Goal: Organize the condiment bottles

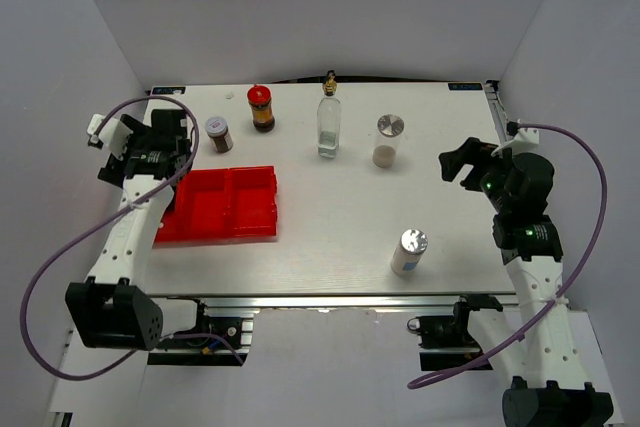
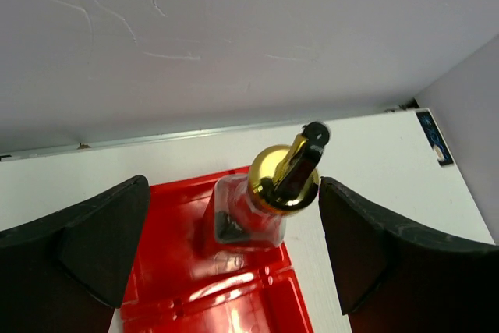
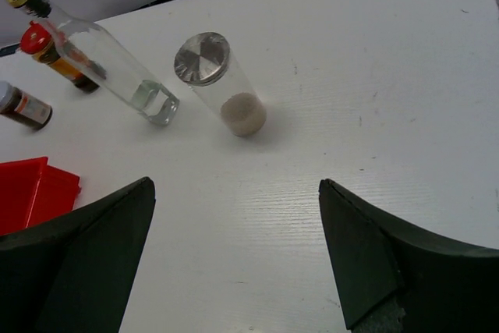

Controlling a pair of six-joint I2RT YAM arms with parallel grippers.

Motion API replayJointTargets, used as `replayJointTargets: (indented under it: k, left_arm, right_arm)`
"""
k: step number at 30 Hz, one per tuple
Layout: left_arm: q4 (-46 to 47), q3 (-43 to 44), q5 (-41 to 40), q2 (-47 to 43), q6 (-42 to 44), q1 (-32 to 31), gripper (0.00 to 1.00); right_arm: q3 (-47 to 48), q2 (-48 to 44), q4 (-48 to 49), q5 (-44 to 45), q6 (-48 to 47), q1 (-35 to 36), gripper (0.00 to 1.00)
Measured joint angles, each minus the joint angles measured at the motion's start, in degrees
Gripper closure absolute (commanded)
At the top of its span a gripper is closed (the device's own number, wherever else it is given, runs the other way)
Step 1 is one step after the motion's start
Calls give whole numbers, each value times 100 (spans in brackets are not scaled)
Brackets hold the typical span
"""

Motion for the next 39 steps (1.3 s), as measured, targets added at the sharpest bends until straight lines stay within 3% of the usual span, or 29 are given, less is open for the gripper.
replayJointTargets:
  k: [8, 11, 14, 17, 25, 33, 39]
  left_arm:
    - [446, -35, 1287, -1276, 1248, 0, 2]
    - [911, -146, 2184, -1897, 1742, 0, 2]
    - [1488, -466, 3178, -2656, 2179, 2, 2]
    - [1714, -588, 3567, -3154, 2391, 0, 2]
    - [1788, -590, 3554, -3143, 2570, 0, 2]
    - [2090, -817, 4341, -3077, 2721, 0, 2]
    - [2492, -850, 5119, -3005, 2839, 2, 2]
  right_arm:
    - [-103, 120, 595, -1086, -452, 339, 11]
    - [-42, 463, 824, -896, -780, 1169, 10]
    - [269, 1246, 1019, -214, -1250, 2645, 11]
    - [772, 2208, 1226, 162, -1539, 3523, 10]
    - [2260, 4076, 1694, 1421, -1300, 3574, 11]
    - [3716, 5508, 1902, 1624, -1355, 3567, 11]
    - [4876, 6671, 2011, 1794, -1473, 3565, 18]
